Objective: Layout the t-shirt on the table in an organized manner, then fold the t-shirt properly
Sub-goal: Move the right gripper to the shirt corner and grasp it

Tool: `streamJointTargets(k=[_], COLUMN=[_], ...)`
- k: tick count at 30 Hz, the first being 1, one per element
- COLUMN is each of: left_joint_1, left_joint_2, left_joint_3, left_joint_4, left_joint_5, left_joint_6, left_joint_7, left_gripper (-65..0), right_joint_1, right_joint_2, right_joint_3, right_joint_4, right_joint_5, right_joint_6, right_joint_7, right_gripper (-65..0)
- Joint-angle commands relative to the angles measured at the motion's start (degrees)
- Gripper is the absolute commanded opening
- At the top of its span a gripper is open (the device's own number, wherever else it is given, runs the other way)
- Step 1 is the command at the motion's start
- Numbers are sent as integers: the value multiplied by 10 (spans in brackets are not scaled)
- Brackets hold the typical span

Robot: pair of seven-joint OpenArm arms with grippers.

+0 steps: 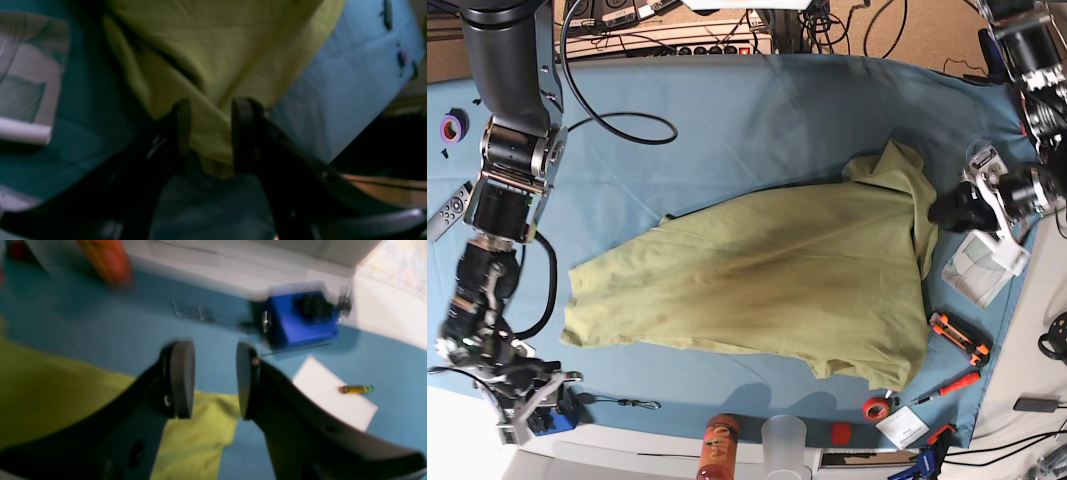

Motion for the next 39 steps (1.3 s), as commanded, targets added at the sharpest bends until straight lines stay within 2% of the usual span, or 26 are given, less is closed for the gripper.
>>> streamJointTargets(k=[1, 4, 6, 8, 13, 18, 22, 25, 27, 30, 33, 39], left_joint_1=[7, 53, 78, 100, 145, 182, 182, 183, 183, 182, 183, 182], left_joint_2=[-5, 1, 7, 13, 17, 16, 17, 16, 17, 16, 16, 16], left_joint_3=[-4, -4, -4, -4, -4, -5, -5, -5, -5, -5, -5, -5], left_joint_4=[36, 102, 131, 146, 148, 148, 148, 148, 148, 148, 148, 148], left_joint_5=[-9, 22, 45, 66, 104, 116, 115, 116, 116, 116, 116, 115], left_joint_6=[0, 0, 0, 0, 0, 9, 9, 8, 9, 9, 9, 9], left_joint_7=[-6, -12, -27, -43, -53, -57, -59, -72, -72, -72, -72, -72], left_gripper=[-432, -432, -432, -432, -432, -432, -432, -432, -432, -432, -432, -432], right_joint_1=[11, -22, -54, -94, -203, -300, -344, -354, -352, -353, -353, -353], right_joint_2=[7, 7, 10, 18, 18, 16, 3, -16, -31, -41, -42, -42], right_joint_3=[18, 63, 89, 106, 122, 121, 120, 118, 109, 74, 20, -92], right_joint_4=[34, 102, 127, 132, 132, 132, 132, 132, 132, 132, 132, 132], right_joint_5=[33, 107, 134, 159, 165, 168, 166, 143, 114, 78, 40, 3], right_joint_6=[13, 41, 51, 51, 63, 67, 67, 75, 73, 52, 22, 2], right_joint_7=[-25, -136, -158, -157, -155, -105, -101, -67, -53, -33, -23, -26], right_gripper=[-435, -435, -435, -435, -435, -435, -435, -435, -436, -436, -436, -436])
